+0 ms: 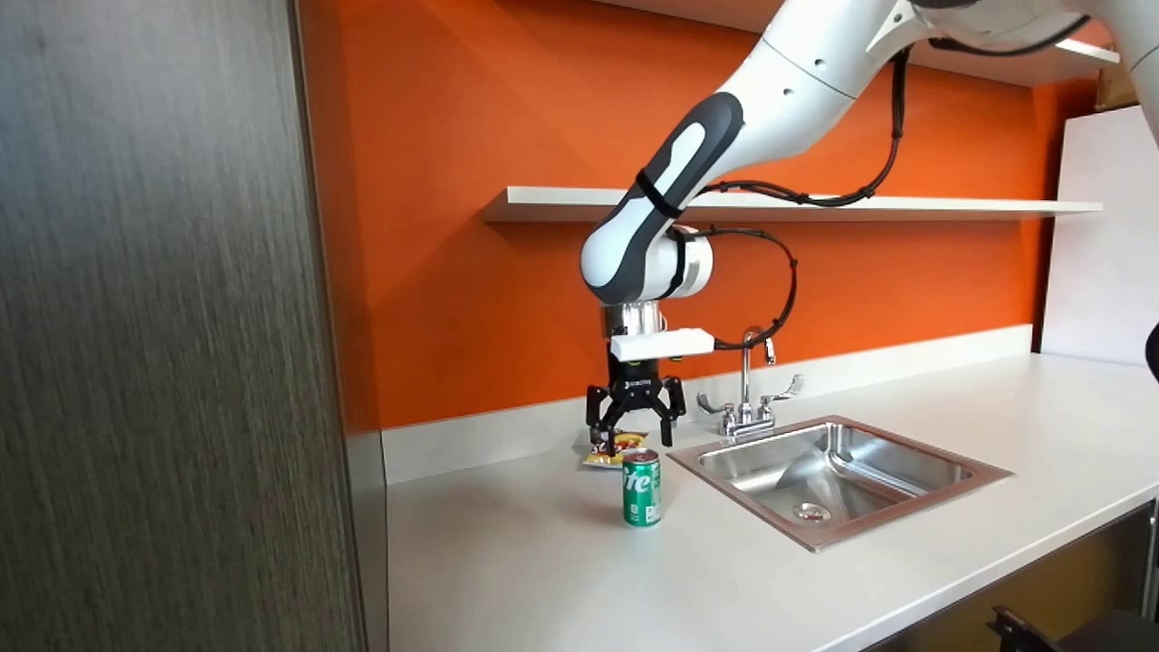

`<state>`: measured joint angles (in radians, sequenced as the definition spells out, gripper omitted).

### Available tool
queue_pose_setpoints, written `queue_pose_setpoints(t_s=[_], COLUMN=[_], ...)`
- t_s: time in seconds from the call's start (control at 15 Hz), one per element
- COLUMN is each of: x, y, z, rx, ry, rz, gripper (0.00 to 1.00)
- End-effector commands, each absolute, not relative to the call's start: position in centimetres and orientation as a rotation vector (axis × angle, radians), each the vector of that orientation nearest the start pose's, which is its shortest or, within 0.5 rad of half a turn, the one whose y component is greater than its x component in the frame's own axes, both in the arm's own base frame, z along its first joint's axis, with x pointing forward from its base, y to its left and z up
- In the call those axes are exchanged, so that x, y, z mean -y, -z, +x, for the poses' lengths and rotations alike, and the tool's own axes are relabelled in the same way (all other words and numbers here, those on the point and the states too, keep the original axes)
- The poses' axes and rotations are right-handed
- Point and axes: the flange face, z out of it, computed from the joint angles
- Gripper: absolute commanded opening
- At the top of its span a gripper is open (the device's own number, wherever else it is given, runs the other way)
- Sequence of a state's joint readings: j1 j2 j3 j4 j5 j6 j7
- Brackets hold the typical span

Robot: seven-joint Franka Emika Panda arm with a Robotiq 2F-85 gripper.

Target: Put the green can in the sink

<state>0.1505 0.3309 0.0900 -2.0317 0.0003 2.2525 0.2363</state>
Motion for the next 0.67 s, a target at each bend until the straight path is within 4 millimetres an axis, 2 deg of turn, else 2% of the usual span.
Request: queue_pose_setpoints(t_s=[0.0,0.6], x=[-13.5,-13.1], y=[-26.8,-25.0], z=[58.5,58.8], rx=[-0.005,-0.045], ry=[-0.172,-0.225], rz=[-3.118,-3.102], gripper=[1.0,1.0])
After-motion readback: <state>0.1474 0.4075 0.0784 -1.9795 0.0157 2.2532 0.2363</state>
